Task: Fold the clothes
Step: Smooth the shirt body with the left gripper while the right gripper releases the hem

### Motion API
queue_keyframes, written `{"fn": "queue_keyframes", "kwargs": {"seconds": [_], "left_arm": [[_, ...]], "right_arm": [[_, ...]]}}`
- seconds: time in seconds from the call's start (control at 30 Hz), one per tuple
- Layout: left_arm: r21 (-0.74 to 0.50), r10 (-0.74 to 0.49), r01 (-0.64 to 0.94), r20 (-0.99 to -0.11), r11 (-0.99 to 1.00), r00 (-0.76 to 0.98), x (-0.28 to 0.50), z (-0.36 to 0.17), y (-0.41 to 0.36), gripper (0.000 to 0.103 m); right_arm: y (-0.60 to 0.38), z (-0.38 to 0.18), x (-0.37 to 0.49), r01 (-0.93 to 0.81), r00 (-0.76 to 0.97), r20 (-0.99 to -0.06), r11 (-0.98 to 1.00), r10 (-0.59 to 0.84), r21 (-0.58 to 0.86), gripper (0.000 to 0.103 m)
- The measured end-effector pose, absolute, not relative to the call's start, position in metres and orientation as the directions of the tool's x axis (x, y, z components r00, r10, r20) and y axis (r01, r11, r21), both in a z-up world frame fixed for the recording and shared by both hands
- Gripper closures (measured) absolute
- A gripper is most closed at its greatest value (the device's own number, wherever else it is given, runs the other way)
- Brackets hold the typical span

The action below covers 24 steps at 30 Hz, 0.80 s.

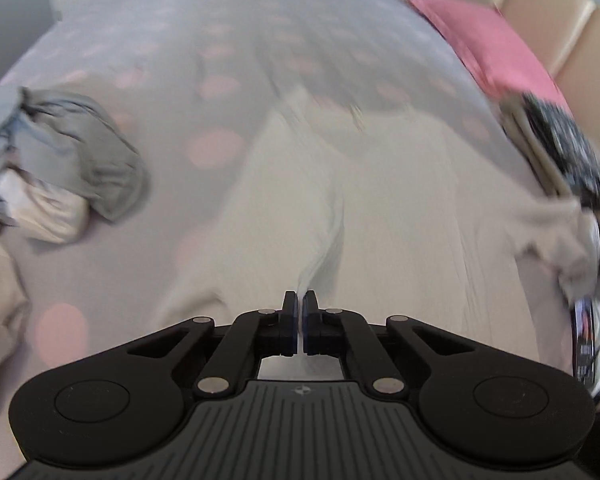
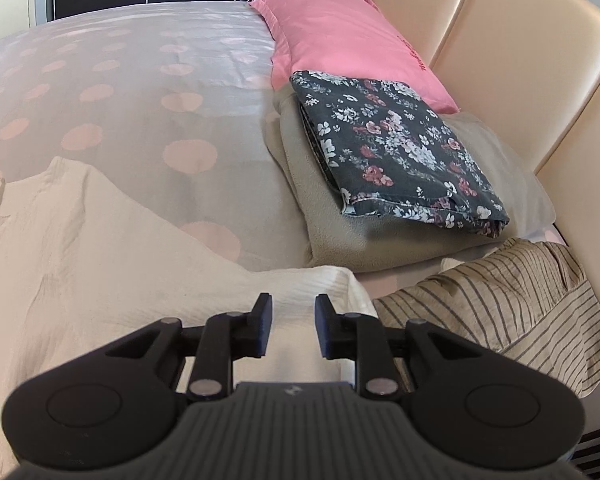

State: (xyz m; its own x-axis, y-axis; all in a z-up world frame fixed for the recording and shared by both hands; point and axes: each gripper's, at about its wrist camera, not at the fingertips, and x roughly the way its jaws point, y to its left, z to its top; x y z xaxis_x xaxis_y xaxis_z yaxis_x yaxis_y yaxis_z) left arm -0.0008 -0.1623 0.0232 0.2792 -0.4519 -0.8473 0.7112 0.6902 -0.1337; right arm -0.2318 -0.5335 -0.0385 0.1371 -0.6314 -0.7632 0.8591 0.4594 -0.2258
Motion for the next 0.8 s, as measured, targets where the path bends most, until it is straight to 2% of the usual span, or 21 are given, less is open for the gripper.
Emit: {"fn": "queue_keyframes", "kwargs": {"seconds": [0.17, 0.43, 0.67, 0.8], "left_arm": [[-0.149, -0.451, 0.595, -0.799, 0.79, 0.398, 0.057, 0.069, -0.134, 0.103], [0.039, -0.274, 0.47, -0.767, 0.882, 0.579, 0.153, 0.099, -0.11, 0.103], [0.216, -0.089, 0.384, -0.766, 0.898, 0.637, 0.228, 0.056, -0.113, 0.103], [0.246, -0.05, 0.372, -0.774, 0.895, 0.631, 0.246, 0.027, -0.12, 0.102]], "right_arm": [[-0.532, -0.043, -0.225, 0.844, 0.141, -0.768, 0.481, -0.625, -0.236, 0.076], [-0.534, -0.059, -0.213, 0.817, 0.118, -0.786, 0.51, -0.607, -0.271, 0.076], [-0.541, -0.072, -0.201, 0.804, 0.098, -0.807, 0.524, -0.582, -0.28, 0.076], [-0.543, -0.077, -0.195, 0.796, 0.101, -0.817, 0.539, -0.568, -0.276, 0.075]]}}
